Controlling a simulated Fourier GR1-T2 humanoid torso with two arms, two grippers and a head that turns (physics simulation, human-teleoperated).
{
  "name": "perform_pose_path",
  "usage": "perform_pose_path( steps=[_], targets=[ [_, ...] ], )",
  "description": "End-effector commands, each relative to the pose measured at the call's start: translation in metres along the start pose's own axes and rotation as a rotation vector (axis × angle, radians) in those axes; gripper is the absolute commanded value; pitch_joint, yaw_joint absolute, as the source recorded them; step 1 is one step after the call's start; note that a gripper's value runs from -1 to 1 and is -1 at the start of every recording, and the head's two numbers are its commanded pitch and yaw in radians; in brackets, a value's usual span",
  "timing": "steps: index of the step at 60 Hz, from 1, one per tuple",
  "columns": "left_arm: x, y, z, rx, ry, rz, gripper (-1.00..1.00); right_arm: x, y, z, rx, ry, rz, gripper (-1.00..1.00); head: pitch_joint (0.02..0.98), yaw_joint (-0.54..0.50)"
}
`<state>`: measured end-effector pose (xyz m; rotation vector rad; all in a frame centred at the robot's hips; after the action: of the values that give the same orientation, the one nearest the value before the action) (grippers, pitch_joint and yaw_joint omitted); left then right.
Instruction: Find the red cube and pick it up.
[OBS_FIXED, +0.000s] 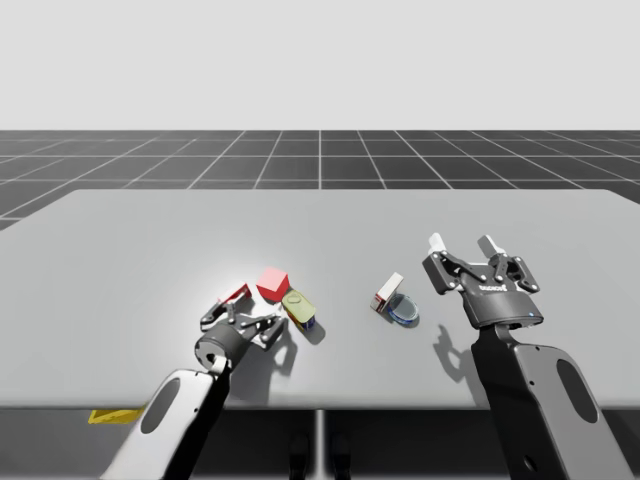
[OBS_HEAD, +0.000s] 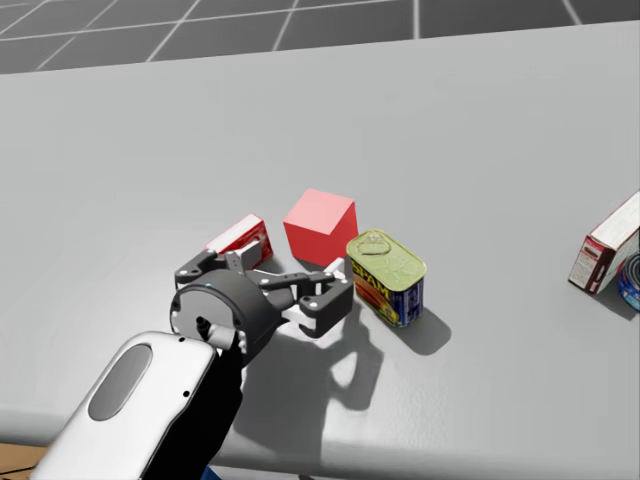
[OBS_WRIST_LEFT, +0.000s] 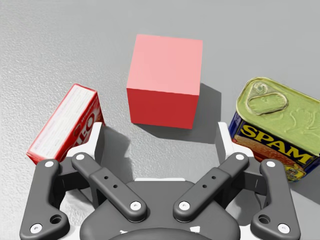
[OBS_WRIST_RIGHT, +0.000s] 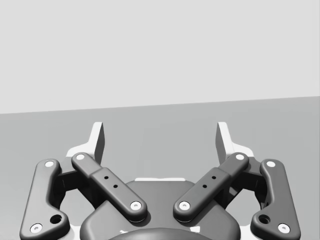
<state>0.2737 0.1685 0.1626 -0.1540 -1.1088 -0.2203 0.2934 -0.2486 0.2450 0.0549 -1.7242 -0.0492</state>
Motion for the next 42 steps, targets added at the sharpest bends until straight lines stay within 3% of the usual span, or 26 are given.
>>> perform_pose_path(
  steps=[1,42],
  targets=[
    [0.005,-0.002,-0.014,0.012,0.009,-0.009,-1.00,0.000,0.000,0.000,0.000,-0.001,0.001,-1.00,0.816,0.20],
    [0.017,-0.013,-0.054,0.017,0.034,-0.017,-1.00,0.001,-0.003,-0.001,-0.005,-0.005,0.005,-1.00,0.822,0.18]
  ],
)
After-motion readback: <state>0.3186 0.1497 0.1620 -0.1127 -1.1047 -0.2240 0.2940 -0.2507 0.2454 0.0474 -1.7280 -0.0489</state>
